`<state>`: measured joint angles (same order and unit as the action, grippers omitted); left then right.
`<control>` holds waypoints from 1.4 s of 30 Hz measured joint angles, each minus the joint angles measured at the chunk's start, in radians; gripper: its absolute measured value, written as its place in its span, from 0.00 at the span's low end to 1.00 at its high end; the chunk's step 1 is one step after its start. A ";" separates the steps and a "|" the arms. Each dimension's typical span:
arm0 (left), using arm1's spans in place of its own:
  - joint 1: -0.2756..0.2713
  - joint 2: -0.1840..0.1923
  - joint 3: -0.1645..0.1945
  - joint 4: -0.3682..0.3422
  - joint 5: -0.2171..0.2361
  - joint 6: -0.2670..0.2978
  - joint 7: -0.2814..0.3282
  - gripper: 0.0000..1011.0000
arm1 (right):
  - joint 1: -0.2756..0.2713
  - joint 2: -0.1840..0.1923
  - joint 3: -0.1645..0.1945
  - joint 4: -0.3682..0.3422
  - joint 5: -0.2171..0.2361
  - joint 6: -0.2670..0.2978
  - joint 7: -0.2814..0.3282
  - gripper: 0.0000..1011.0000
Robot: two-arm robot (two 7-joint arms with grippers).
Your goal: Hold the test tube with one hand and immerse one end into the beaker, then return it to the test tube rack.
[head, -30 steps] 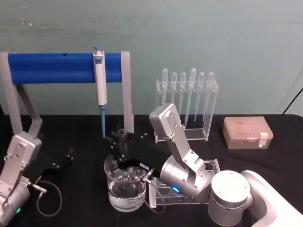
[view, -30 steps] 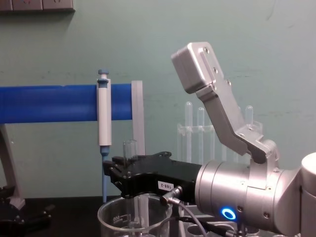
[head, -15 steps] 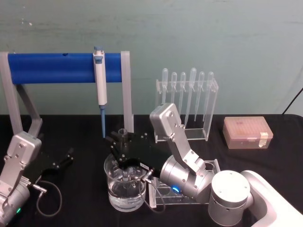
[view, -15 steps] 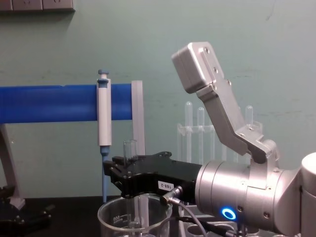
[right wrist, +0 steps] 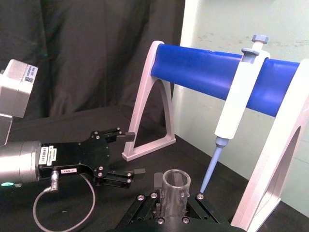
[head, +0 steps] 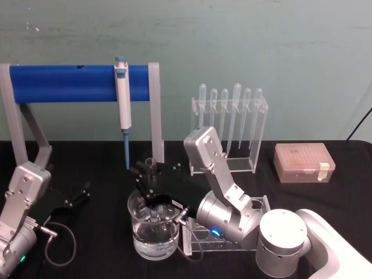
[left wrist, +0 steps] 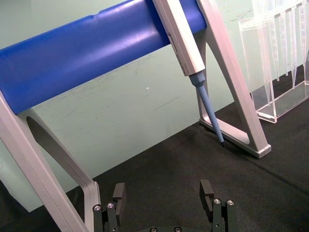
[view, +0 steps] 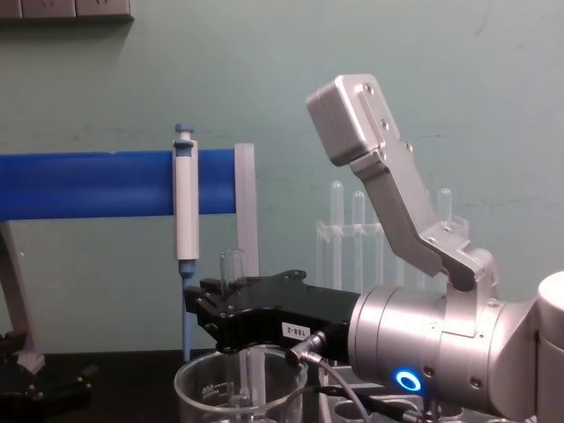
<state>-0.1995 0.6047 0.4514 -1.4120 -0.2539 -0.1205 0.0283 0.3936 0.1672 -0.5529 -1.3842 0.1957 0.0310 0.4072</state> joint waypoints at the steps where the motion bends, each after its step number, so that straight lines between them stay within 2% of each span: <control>1: 0.000 0.000 0.000 0.000 0.000 0.000 0.000 0.99 | 0.000 0.000 0.000 0.000 0.000 0.000 0.000 0.13; 42: 0.000 0.000 0.000 0.000 0.000 0.000 0.000 0.99 | 0.000 0.000 0.000 0.000 0.000 0.000 -0.001 0.13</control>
<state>-0.1995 0.6047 0.4514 -1.4120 -0.2539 -0.1205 0.0283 0.3937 0.1672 -0.5529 -1.3845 0.1958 0.0310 0.4062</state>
